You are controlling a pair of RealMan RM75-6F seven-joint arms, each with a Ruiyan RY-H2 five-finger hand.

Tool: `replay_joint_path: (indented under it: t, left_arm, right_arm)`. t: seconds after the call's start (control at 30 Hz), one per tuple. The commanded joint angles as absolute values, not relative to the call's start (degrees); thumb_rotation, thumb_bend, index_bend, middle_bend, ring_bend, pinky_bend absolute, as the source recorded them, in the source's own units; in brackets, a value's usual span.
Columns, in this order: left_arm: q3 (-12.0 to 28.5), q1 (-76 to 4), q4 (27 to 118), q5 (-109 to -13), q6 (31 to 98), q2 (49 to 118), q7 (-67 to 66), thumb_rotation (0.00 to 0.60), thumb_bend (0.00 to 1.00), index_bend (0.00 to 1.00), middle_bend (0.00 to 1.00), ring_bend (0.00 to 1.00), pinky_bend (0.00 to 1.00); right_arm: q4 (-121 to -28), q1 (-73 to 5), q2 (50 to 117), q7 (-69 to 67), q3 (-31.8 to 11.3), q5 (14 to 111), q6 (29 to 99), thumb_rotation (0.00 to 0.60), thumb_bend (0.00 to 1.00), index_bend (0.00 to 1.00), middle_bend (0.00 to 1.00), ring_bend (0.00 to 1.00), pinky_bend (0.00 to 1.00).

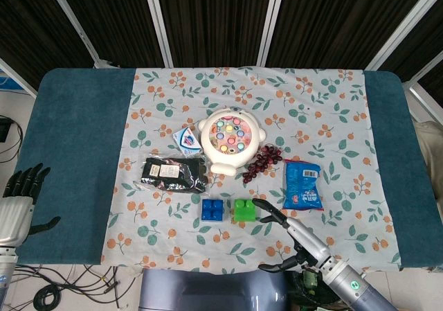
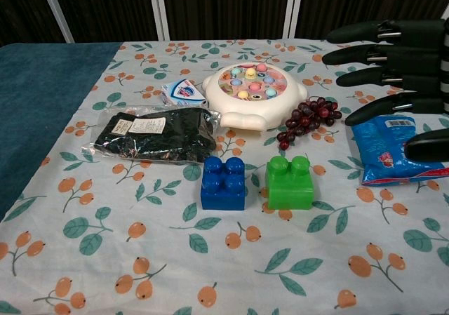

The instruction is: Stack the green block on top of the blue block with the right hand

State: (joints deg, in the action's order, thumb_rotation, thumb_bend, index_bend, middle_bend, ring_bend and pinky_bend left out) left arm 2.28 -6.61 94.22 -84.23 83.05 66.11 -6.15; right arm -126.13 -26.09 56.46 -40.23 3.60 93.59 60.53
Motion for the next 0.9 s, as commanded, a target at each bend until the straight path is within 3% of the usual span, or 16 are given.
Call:
replay_joint_path:
  t: [0.03,0.9]
  left_arm:
    - [2.3,-6.6,94.2,-84.3,83.0,66.1,-6.2,0.600,0.04,0.00,0.00,0.00,0.00]
    - [2.7,-7.4,93.6,-83.7,82.0,66.3,-5.3,0.600,0.04,0.00,0.00,0.00,0.00]
  right_arm:
    - [-126.1,-26.1,56.5,-40.2,3.6,93.6,60.6,0.600,0.13,0.00,0.00,0.00,0.20]
    - [-125.6,-26.2,57.3,-38.4,2.9,91.5,60.0,0.600,0.13,0.00,0.00,0.00,0.20]
